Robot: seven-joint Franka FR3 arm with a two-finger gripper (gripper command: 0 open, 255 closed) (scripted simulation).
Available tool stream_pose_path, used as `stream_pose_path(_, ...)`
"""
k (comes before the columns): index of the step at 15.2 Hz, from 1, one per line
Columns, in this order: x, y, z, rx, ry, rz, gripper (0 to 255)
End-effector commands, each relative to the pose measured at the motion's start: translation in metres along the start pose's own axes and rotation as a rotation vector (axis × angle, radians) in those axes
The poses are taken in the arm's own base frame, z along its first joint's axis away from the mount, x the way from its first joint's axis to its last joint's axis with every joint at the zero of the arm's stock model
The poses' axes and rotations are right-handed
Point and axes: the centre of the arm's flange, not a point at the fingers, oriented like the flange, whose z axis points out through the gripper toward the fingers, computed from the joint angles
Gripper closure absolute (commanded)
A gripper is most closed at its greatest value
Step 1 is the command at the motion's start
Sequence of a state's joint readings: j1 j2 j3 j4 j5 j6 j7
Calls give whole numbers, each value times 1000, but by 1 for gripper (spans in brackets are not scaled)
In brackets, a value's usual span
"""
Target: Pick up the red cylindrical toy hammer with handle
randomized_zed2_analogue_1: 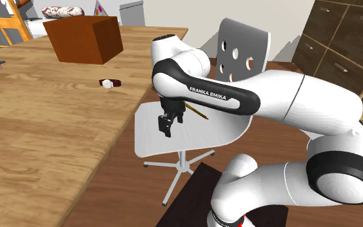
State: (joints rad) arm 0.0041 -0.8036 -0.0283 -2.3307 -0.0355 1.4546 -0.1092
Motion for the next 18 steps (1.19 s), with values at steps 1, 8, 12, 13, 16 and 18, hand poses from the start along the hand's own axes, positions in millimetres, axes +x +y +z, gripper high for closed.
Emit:
stream_pose_path(1,0,0,0,0,0,0,0)
stream_pose_path(8,32,84,16,14,41,75,0)
stream_pose_path(12,48,133,26,22,64,118,0)
stream_pose_path(13,52,146,28,24,70,129,0)
stream_pose_path(16,62,183,35,30,88,161,0)
stream_pose_path(18,69,208,40,34,99,182,0)
